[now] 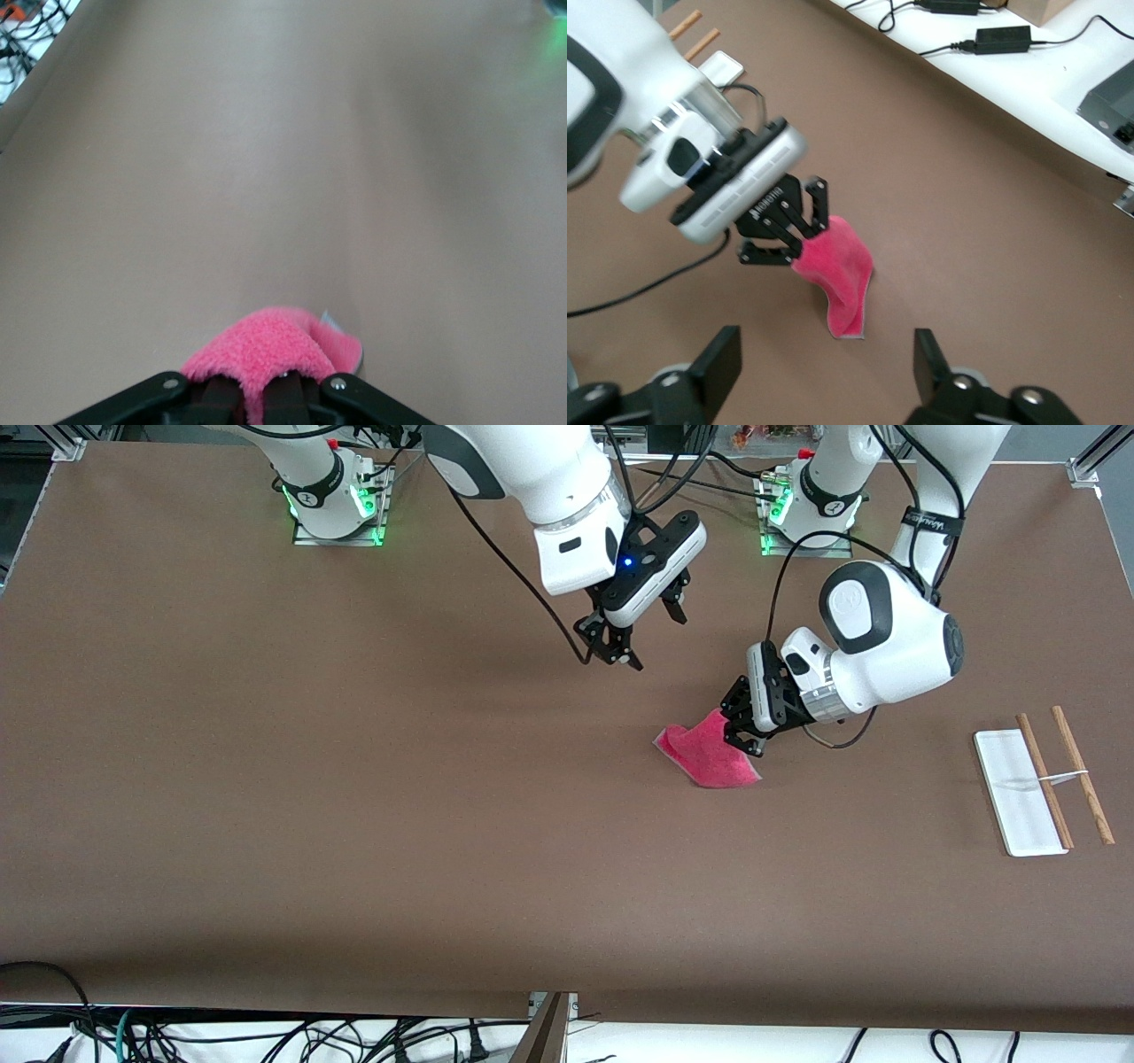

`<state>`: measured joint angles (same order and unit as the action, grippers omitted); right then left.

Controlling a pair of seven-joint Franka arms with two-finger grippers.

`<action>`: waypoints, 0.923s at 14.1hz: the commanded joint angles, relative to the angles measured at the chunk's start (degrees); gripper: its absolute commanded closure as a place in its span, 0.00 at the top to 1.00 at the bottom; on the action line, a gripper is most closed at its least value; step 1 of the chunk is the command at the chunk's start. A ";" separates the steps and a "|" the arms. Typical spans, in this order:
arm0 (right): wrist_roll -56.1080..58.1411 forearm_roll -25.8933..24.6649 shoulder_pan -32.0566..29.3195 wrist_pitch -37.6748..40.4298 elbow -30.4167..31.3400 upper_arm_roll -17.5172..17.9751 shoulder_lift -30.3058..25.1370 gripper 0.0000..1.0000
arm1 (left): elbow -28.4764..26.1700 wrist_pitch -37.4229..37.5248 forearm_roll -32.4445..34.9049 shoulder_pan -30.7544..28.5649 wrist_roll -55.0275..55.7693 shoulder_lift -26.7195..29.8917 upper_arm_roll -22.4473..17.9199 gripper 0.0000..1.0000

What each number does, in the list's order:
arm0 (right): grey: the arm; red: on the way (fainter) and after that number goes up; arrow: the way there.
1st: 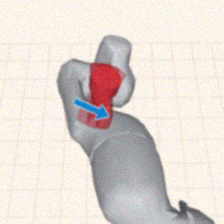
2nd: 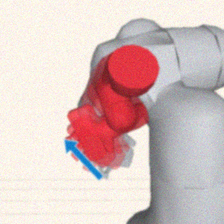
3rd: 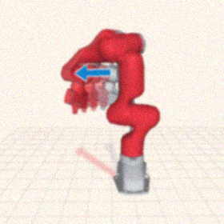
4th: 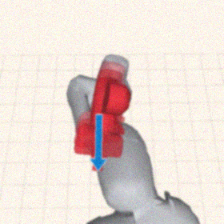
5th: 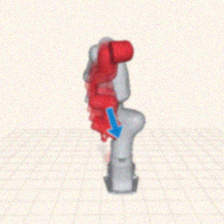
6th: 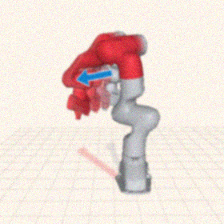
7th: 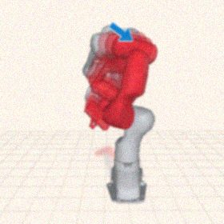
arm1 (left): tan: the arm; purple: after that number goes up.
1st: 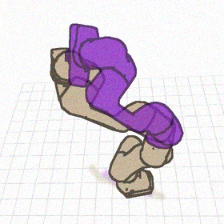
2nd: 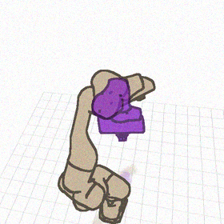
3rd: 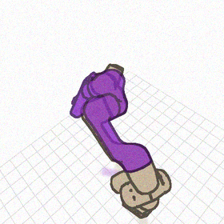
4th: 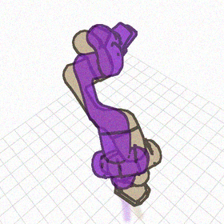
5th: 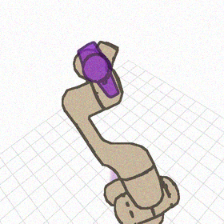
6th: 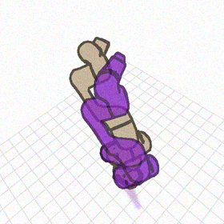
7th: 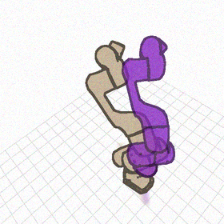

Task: Pass towel and hang on rack
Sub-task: 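Open the right gripper while the left gripper carries the towel away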

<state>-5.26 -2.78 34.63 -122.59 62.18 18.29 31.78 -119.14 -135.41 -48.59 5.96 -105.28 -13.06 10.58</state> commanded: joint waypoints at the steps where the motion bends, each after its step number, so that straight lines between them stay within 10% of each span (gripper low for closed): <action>1: 0.69 1.20 -3.42 3.23 0.93 0.08 -1.72 1.00 | -2.50 1.20 9.09 -3.23 9.71 7.24 0.40 0.00; 13: -0.89 2.69 -27.66 24.85 2.68 -0.53 -5.66 1.00 | 6.71 12.35 37.06 -21.77 16.33 8.93 0.05 0.00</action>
<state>-5.63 -1.77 11.58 -100.95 62.24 17.11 30.18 -115.86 -126.36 -15.50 -13.41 -90.53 -3.98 9.91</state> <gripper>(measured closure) 0.000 0.974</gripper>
